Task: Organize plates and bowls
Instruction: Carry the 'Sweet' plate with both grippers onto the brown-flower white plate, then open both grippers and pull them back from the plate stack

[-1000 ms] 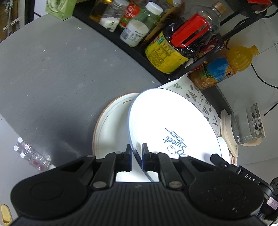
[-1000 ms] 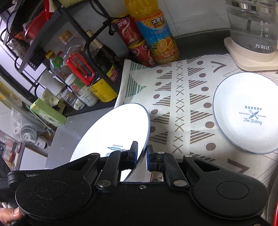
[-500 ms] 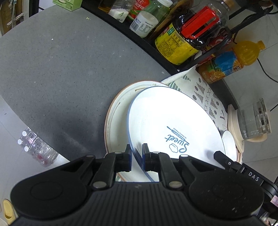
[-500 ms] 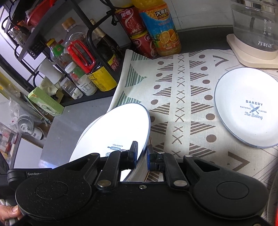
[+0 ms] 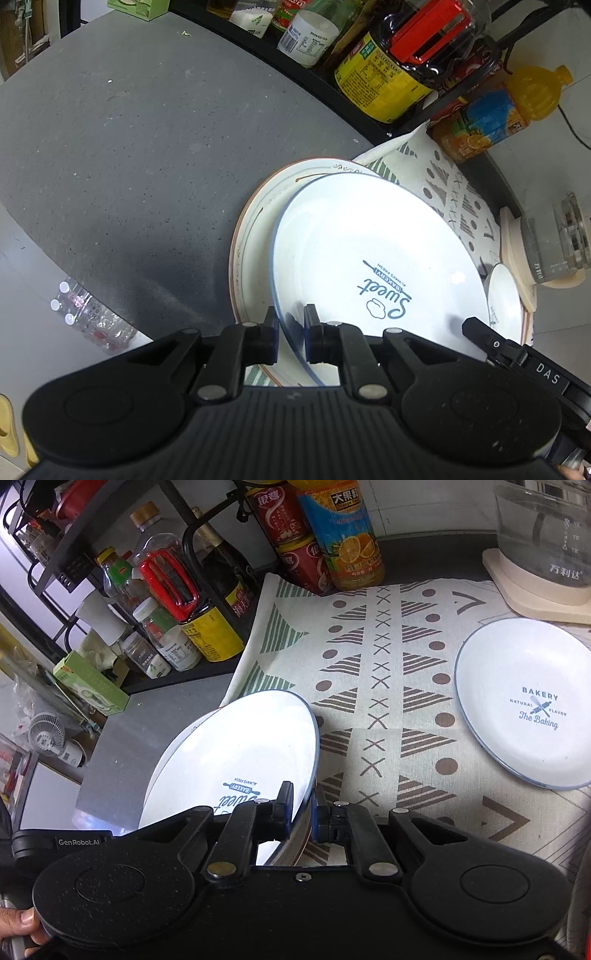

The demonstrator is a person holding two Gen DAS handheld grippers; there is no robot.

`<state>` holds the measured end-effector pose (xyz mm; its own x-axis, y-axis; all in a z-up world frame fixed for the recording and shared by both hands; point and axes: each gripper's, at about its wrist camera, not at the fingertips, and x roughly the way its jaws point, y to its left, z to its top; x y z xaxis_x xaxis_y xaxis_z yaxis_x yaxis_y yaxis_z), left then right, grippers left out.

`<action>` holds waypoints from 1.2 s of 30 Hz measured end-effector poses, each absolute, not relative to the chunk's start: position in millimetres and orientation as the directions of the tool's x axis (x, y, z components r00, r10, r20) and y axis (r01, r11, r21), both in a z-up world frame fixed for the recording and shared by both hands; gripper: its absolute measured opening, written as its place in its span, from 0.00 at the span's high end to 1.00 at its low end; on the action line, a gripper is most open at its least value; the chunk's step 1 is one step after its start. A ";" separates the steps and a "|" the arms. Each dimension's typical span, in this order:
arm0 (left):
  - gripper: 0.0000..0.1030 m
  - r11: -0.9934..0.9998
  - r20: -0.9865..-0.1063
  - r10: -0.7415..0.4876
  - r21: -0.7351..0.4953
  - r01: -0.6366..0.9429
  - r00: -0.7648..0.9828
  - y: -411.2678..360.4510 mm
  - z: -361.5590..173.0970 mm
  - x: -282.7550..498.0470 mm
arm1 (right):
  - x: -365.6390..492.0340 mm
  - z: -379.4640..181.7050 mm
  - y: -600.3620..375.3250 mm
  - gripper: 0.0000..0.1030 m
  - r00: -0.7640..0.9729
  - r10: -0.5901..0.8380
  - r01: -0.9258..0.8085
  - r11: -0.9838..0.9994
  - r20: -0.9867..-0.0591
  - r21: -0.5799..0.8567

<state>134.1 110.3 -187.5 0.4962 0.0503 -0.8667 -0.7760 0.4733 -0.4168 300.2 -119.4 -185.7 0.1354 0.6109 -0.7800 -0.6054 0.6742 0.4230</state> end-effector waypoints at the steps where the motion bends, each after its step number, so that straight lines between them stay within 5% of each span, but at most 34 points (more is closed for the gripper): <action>1: 0.89 0.477 -0.869 0.051 -0.412 -0.777 0.492 110.0 -188.0 135.0 | 301.8 -187.7 -121.4 0.92 0.130 0.614 -0.585 0.681 -0.778 0.440; 25: 0.87 0.552 -0.906 0.050 -0.326 -0.767 0.421 123.6 -171.3 142.0 | 306.8 -200.7 -124.2 0.95 0.115 0.608 -0.541 0.702 -0.786 0.463; 32: 0.70 0.547 -0.906 0.104 -0.292 -0.784 0.410 133.4 -164.8 136.7 | 307.1 -200.8 -121.4 0.95 0.117 0.598 -0.549 0.704 -0.793 0.451; 36: 0.69 0.536 -0.914 0.095 -0.288 -0.794 0.395 136.7 -171.5 139.8 | 307.5 -201.0 -117.8 0.95 0.122 0.581 -0.546 0.717 -0.805 0.435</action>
